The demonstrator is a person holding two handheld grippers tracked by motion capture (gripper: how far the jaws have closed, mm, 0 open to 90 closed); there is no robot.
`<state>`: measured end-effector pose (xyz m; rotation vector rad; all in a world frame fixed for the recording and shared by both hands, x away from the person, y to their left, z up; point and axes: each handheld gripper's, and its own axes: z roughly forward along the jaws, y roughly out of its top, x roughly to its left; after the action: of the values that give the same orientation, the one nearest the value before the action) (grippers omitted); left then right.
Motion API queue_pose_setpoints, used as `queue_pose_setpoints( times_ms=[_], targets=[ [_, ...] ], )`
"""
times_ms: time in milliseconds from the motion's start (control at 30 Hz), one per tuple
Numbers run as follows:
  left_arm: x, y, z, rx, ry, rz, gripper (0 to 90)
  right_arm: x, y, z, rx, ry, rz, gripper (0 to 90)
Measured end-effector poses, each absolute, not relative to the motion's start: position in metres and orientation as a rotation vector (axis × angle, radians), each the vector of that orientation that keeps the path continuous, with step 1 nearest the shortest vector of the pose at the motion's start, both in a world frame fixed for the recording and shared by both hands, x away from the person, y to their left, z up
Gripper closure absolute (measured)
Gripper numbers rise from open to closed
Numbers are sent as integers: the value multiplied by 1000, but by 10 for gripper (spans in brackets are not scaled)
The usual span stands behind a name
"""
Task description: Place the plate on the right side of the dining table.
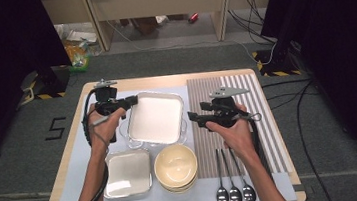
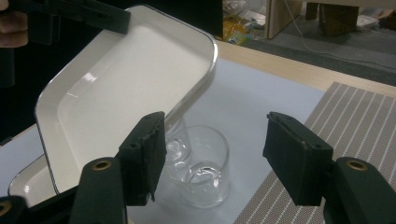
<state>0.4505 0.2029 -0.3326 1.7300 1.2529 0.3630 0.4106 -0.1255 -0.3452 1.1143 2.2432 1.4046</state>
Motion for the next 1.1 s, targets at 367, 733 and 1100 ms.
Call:
queue_pose_setpoints(
  times_ms=[367,733,1100],
  targets=[
    [450,194,-330,1703,1237,341,865,420,-112,-348,1145,2259,1449,423],
    [452,185,-333,1687,1210,311,866,425,-109,-353,1230,2268,1523,571],
    [450,177,-327,1726,1169,306,868,425,-125,-357,1331,2067,1721,776]
  ],
)
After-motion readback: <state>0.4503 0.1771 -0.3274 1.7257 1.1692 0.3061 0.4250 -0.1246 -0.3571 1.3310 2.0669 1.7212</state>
